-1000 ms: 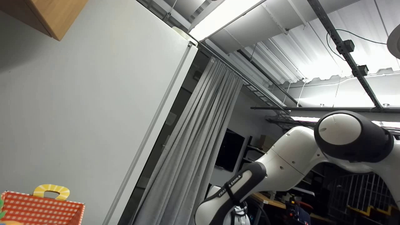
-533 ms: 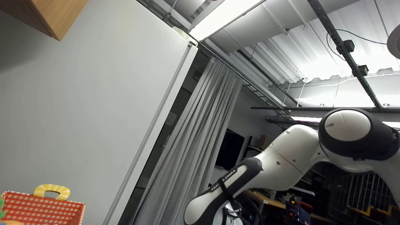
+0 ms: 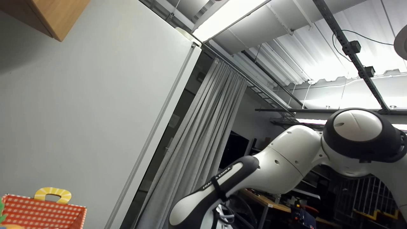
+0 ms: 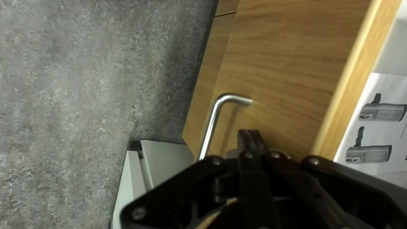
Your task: Close the drawer
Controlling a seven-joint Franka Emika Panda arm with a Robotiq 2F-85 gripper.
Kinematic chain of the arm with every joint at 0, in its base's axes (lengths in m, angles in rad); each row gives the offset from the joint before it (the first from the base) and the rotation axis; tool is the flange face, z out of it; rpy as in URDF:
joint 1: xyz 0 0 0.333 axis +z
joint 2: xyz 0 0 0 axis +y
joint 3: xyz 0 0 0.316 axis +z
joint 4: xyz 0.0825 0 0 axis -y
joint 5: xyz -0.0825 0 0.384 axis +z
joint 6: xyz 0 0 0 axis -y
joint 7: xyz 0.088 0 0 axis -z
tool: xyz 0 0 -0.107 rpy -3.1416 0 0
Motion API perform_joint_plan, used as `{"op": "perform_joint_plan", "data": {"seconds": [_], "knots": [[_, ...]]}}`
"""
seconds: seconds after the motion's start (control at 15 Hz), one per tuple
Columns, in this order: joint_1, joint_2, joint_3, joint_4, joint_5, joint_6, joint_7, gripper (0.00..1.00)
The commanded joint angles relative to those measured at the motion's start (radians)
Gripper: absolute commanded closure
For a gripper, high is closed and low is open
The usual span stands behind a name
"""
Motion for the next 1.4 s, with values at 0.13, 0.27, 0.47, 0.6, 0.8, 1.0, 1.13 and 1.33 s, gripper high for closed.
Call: {"op": "perform_joint_plan", "data": {"seconds": [0.13,0.27,0.47,0.6,0.8,1.0,1.13,1.33], "knots": [[-0.003,0.066,0.076,0.056,0.071,0.031,-0.056,1.00],[0.001,0.085,0.089,0.071,0.070,0.038,-0.056,1.00],[0.004,0.114,0.113,0.086,0.067,0.058,-0.058,1.00],[0.001,0.128,0.136,0.097,0.065,0.073,-0.057,1.00],[-0.011,0.144,0.178,0.101,0.063,0.101,-0.055,1.00],[-0.030,0.154,0.219,0.093,0.056,0.118,-0.051,1.00],[-0.049,0.148,0.237,0.082,0.049,0.104,-0.052,1.00],[-0.033,0.115,0.190,0.079,0.006,0.025,-0.017,1.00]]}}
